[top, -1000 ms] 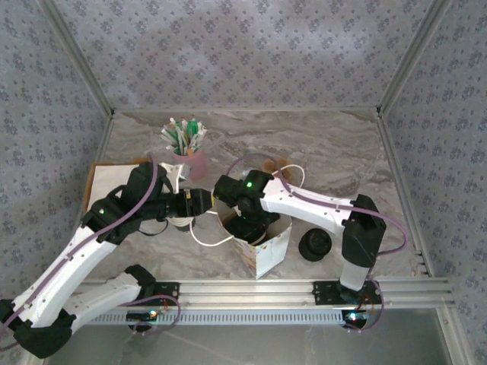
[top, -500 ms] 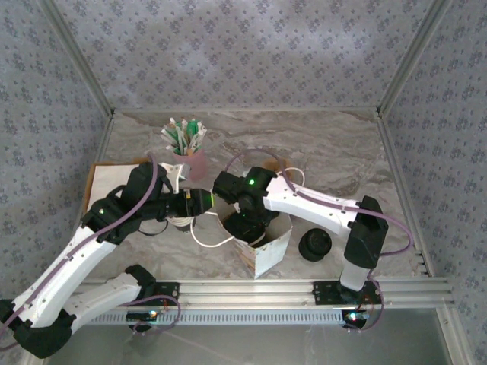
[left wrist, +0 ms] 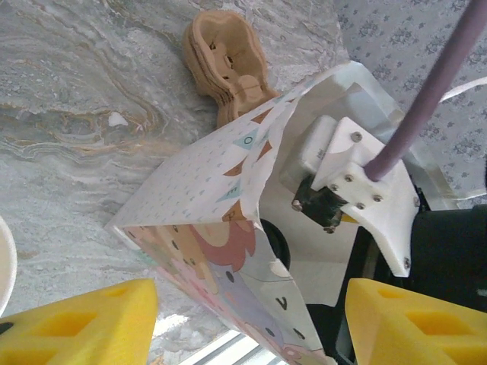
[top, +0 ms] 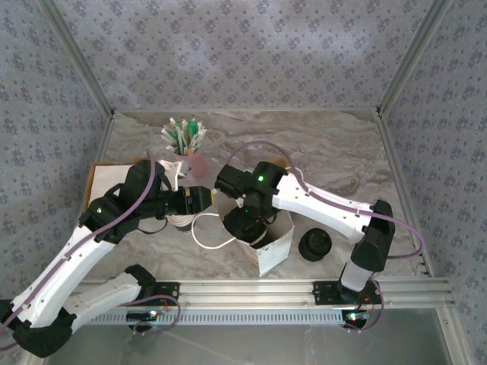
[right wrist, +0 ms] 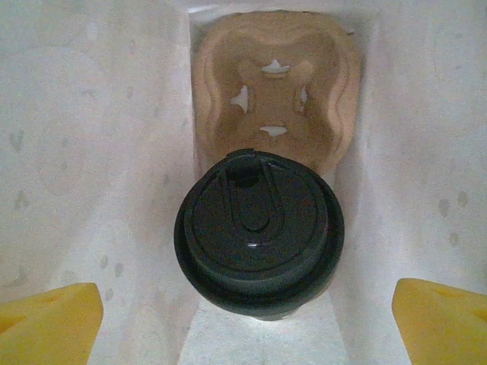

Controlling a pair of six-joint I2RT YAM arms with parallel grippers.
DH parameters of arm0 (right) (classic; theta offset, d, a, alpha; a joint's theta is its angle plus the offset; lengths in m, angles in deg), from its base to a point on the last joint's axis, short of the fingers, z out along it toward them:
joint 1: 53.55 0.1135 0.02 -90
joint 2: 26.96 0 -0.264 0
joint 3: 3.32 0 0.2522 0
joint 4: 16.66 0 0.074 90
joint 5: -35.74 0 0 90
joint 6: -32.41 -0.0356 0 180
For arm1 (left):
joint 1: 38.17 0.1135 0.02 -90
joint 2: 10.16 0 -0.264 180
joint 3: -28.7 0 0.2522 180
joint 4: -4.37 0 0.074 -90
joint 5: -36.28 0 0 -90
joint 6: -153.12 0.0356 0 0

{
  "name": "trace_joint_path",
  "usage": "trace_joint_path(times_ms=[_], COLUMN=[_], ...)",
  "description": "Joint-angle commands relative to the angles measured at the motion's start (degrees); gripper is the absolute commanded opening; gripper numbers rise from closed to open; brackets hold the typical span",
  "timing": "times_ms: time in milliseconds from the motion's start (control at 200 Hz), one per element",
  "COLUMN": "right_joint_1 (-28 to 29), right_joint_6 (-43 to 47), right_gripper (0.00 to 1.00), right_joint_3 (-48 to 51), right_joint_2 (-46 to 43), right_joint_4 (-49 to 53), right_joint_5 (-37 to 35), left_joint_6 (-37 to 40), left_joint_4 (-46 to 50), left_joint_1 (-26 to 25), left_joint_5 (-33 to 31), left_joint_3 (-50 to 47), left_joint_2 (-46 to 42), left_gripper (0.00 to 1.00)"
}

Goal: Pack the takeout coffee

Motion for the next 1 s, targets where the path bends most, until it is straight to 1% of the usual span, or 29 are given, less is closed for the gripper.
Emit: trace_joint_path(times_ms=[0,994], right_joint_1=[0.6,1.0], right_joint_6=[-1.2,-1.8], right_gripper=[1.00,1.00], right_joint_3=[-2.1,-2.5], right_joint_2=[-2.1,-6.5], right_joint_4=[2.4,1.2], right_joint_5=[-1.5,-1.0], left_joint_6=[1.2,1.6], left_joint_4=[1.0,1.3], left_joint_1=[0.4,0.5], left_joint_5=[-1.0,-1.2], left_joint_3=[2.6,4.2], left_joint_2=[0.3,1.7], left_gripper=[0.66,0.68])
